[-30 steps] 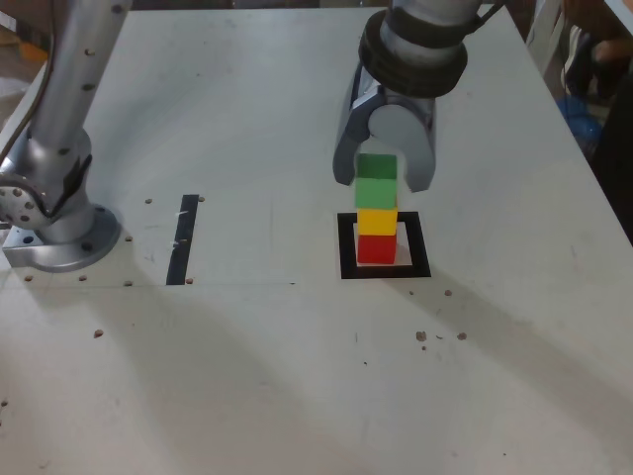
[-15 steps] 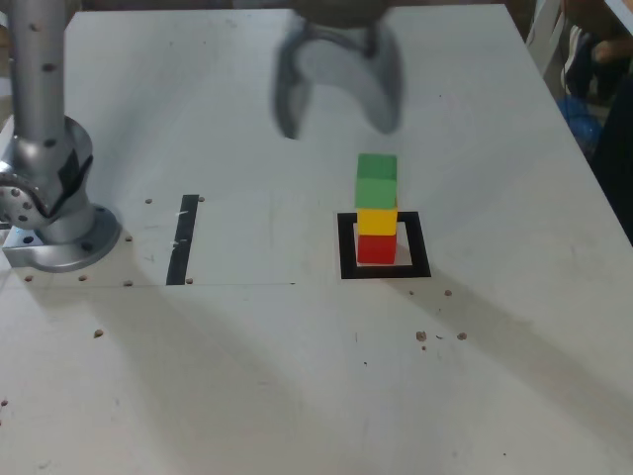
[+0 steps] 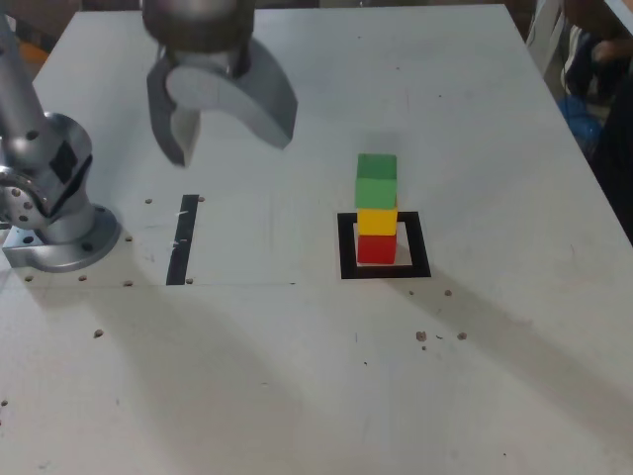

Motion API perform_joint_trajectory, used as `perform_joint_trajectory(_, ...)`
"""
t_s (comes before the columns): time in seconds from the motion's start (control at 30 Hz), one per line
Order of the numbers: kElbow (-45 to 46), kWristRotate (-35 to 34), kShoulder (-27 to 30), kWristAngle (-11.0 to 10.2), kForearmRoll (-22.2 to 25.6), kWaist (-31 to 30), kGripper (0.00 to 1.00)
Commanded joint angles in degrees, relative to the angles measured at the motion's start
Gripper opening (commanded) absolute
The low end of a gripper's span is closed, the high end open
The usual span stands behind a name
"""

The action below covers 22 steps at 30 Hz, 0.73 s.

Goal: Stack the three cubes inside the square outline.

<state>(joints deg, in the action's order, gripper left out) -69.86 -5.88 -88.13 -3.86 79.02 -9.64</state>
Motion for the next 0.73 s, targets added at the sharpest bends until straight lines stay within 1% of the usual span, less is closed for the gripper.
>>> perform_joint_trajectory(0.0, 12.5, -0.1, 0.8, 0.8, -5.2, 0.1, 0.99)
perform_joint_trajectory(0.1, 16.0, -0.3, 0.9, 1.4, -7.6, 0.5, 0.99)
perform_joint_trajectory(0.3, 21.1, 0.0, 0.4, 1.7, -12.3, 2.8, 1.0)
perform_joint_trajectory(0.53, 23.1, 0.6, 0.1, 2.1, -14.8, 3.6, 1.0)
perform_joint_trajectory(0.7, 23.7, 1.1, -1.5, 2.1, -16.5, 3.6, 0.99)
